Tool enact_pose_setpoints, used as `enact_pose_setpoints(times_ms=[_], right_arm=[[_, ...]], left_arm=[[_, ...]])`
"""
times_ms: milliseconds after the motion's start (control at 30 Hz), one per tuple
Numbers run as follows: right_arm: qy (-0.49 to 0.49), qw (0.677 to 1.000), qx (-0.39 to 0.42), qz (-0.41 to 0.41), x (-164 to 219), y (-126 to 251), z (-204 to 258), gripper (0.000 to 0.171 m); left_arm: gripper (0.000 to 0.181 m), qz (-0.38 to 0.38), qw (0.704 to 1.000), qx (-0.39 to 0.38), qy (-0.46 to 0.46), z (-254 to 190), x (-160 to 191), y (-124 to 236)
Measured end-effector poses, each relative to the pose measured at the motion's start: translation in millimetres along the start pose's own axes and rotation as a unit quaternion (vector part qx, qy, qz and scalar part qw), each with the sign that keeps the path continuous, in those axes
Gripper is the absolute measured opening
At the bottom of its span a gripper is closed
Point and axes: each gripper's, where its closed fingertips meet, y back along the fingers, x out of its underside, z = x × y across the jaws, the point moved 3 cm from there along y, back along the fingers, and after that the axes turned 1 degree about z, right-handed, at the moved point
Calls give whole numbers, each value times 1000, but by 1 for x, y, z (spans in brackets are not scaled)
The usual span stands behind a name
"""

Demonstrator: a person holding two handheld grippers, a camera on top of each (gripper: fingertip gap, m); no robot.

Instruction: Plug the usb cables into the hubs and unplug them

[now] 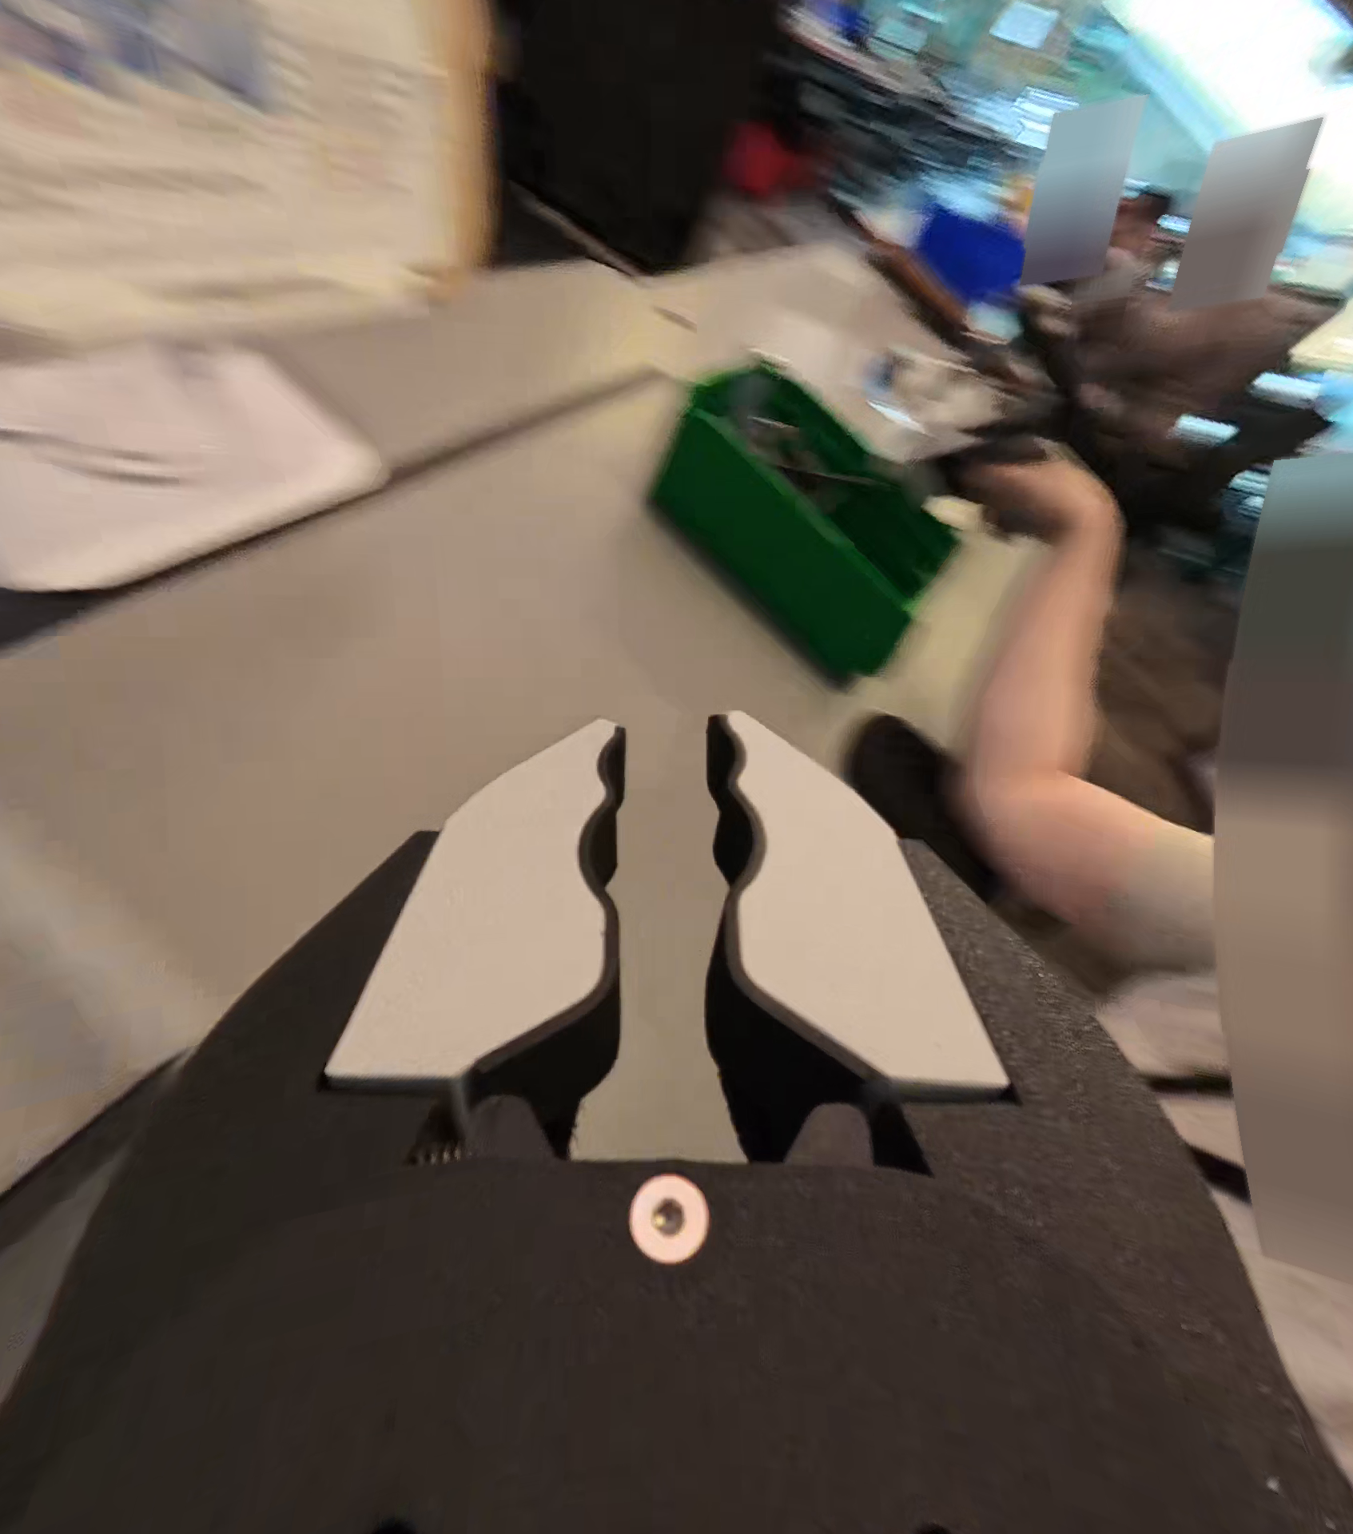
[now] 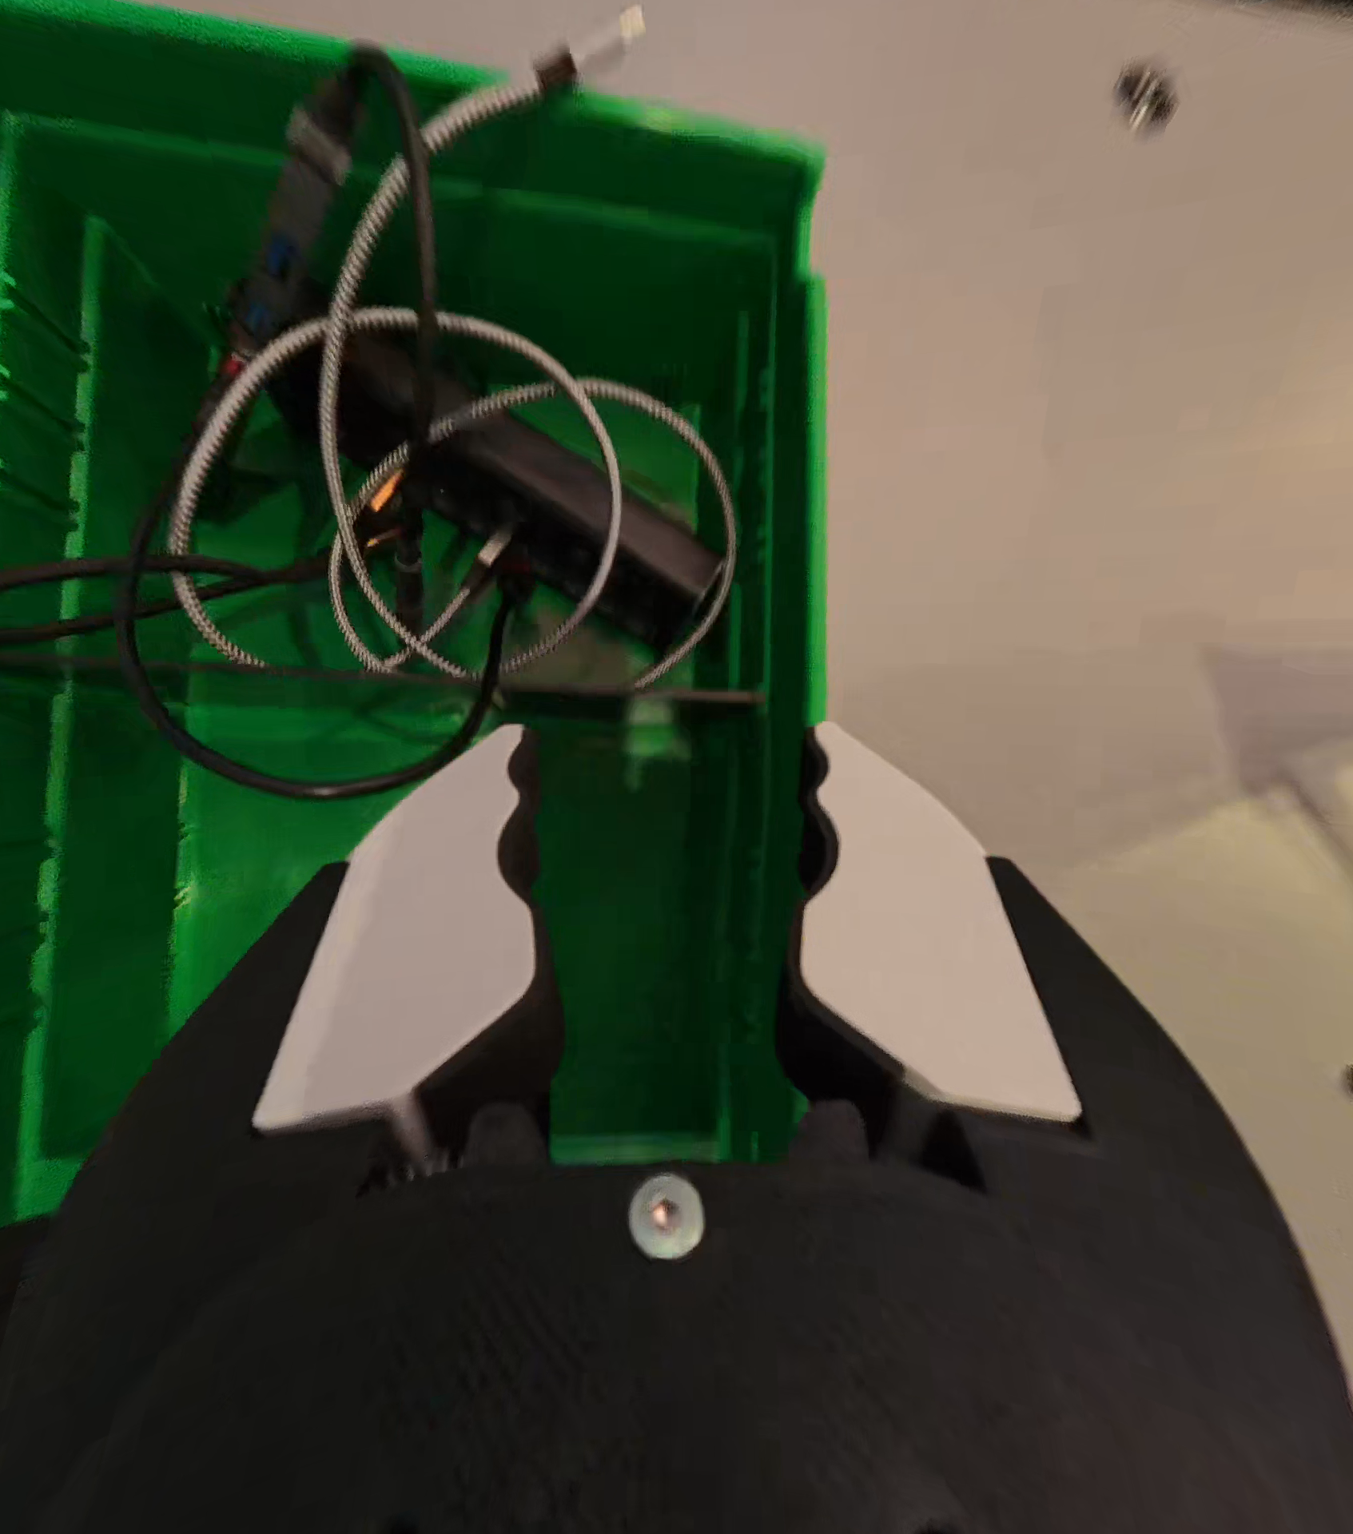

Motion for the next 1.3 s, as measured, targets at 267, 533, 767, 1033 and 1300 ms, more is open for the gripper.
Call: enact_pose_setpoints(times_ms=[267, 533, 767, 1033, 1300], right_arm=[[-135, 991, -1, -24, 19, -3, -41, 56], [-179, 973, -83, 117, 57, -38, -19, 22], [-133, 973, -103, 160, 62, -33, 0, 7], [-11, 968, -105, 226, 51, -31, 52, 10], [73, 956, -138, 248, 38, -31, 99, 11]], left_arm=[[85, -66, 871, -475, 102, 144, 50, 180], [71, 100, 846, -464, 243, 191, 134, 178], [47, 146, 841, -353, 384, 195, 181, 155], [25, 273, 846, -296, 350, 171, 191, 123], [45, 381, 855, -220, 276, 140, 171, 41]])
